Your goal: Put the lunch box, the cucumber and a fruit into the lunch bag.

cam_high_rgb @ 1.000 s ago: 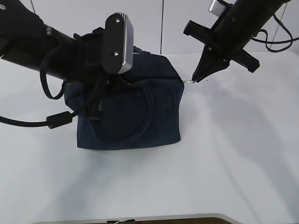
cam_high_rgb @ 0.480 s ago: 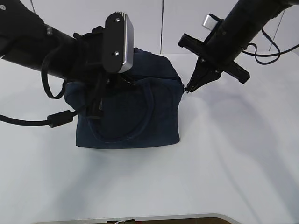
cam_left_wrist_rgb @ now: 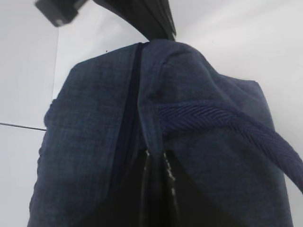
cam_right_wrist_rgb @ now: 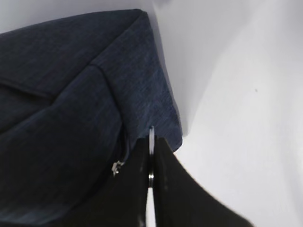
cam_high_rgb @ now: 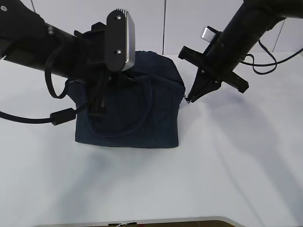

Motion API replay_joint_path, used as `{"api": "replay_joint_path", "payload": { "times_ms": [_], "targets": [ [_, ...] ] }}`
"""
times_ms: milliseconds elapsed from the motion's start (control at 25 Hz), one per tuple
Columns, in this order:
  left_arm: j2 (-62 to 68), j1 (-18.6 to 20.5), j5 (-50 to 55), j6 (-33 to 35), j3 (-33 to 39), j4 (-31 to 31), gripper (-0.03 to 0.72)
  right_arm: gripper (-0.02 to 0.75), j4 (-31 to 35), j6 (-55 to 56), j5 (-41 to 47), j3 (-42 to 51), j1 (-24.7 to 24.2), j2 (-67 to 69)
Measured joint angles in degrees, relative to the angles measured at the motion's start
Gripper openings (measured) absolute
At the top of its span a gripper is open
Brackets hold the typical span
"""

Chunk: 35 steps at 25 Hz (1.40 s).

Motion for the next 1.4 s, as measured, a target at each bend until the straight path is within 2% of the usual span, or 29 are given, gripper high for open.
{"api": "replay_joint_path", "payload": {
  "times_ms": [520,1080,1200,1280,1400],
  "targets": [
    [0.00,0.00,-2.66,0.00,0.00,0.00,-0.006,0.005,-0.10,-3.62,-3.80,0.00,-0.10,1.44],
    [0.00,0.57,-3.72,0.00,0.00,0.00,-0.006,0.009,0.11,-7.47,-4.02,-0.12,-0.10,1.79],
    [0.00,0.81,-3.46,0.00,0.00,0.00,-0.006,0.073,1.60,-11.22,-3.80,-1.15,-0.10,1.88],
    [0.00,0.92,-2.64,0.00,0.00,0.00,-0.006,0.167,3.14,-13.64,-3.53,-2.17,-0.10,1.92],
    [0.08,0.92,-1.67,0.00,0.00,0.00,-0.006,0.369,4.69,-15.27,-2.13,-3.61,-0.10,1.92]
  ]
}}
